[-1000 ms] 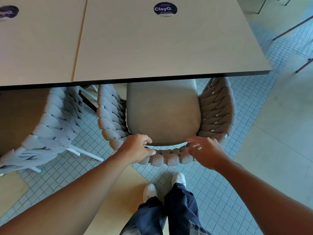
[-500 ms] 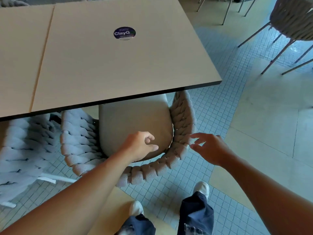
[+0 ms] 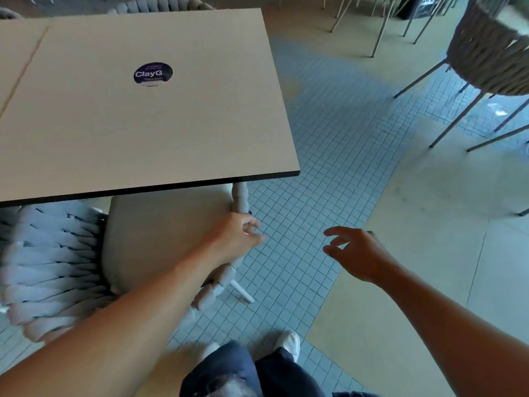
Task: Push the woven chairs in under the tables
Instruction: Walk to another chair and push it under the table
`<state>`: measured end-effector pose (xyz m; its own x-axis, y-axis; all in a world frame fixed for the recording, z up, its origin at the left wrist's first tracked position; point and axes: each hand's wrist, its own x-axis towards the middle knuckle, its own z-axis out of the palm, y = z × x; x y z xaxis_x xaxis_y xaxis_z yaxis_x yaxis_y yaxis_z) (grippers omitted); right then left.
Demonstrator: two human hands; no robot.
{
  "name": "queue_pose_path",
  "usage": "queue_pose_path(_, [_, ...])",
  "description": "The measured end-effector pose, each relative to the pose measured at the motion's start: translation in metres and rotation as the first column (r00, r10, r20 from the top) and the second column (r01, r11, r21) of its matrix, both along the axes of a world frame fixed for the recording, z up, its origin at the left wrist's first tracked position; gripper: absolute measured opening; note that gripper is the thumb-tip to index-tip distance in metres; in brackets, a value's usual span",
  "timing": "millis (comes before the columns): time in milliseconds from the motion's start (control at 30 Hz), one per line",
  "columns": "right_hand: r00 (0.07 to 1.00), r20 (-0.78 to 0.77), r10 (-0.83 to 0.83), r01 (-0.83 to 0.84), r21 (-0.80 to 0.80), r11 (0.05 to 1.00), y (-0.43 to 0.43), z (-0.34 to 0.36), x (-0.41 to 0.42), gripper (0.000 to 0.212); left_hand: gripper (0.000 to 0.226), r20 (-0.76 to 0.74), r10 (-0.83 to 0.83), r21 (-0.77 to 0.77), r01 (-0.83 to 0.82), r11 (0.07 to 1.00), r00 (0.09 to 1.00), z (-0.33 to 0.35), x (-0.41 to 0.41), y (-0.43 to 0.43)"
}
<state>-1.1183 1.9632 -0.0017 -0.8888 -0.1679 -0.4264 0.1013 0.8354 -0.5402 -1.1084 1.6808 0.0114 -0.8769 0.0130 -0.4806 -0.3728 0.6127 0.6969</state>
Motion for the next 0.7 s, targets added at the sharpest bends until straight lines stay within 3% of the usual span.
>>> queue_pose_path(167, [1.000, -0.005, -0.005, 0.006, 0.012, 1.000, 0.043, 0.010, -0.050, 0.036, 0.031, -0.011, 0.013, 0.003, -0.013, 1.000, 1.000, 0.006, -0.047, 0.038])
queue_pose_path(400, [0.999, -0.031, 0.007, -0.007, 0.003, 1.000, 0.077, 0.024, -0.146, 0.036, 0.032, -0.148, -0.016, -0.007, 0.015, 1.000, 0.989, 0.030, -0.153, 0.081])
queue_pose_path(700, [0.997, -0.040, 0.070, -0.069, 0.010, 0.998, 0.093, 0.026, -0.344, 0.039, 0.038, -0.127, 0.000, -0.029, -0.004, 1.000, 0.992, 0.022, -0.340, 0.110])
